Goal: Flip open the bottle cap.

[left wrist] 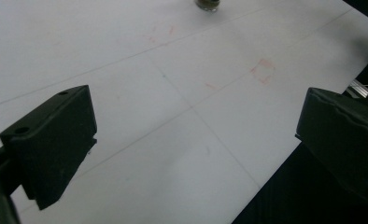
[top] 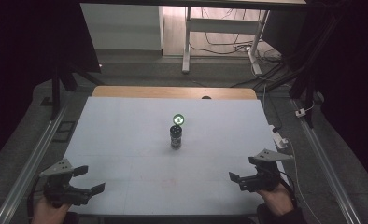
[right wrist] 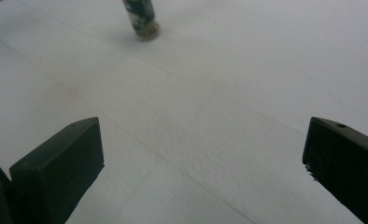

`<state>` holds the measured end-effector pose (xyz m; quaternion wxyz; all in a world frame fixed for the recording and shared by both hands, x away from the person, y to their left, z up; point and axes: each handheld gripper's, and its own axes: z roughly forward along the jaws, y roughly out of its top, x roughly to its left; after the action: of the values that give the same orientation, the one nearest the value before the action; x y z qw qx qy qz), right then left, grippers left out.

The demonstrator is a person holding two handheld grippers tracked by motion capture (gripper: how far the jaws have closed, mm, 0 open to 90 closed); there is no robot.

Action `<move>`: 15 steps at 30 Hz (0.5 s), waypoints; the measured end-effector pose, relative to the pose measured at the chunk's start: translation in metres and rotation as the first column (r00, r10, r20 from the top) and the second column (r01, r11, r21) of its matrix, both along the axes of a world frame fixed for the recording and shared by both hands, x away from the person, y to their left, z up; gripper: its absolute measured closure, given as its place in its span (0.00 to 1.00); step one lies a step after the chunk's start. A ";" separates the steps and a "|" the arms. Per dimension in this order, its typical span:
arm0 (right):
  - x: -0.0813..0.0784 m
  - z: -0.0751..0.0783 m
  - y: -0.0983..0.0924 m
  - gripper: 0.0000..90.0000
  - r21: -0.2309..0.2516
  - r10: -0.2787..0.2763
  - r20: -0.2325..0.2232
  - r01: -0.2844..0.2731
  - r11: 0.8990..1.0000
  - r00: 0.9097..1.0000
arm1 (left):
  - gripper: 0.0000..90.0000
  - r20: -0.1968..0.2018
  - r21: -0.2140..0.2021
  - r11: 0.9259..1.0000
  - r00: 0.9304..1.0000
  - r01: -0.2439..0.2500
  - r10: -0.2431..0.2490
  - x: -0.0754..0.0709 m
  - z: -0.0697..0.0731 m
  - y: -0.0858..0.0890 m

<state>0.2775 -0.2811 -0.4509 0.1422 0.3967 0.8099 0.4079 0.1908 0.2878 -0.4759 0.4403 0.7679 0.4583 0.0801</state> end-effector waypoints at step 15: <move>-0.015 -0.007 -0.019 0.00 -0.045 -0.060 -0.049 0.058 0.997 0.997 | 0.00 -0.032 0.075 0.995 0.998 -0.060 0.062 -0.012 -0.005 0.011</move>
<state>0.2628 -0.3002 -0.4575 0.1425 0.4273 0.8098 0.3759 0.1783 0.2986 -0.4806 0.4009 0.7707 0.4856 0.0975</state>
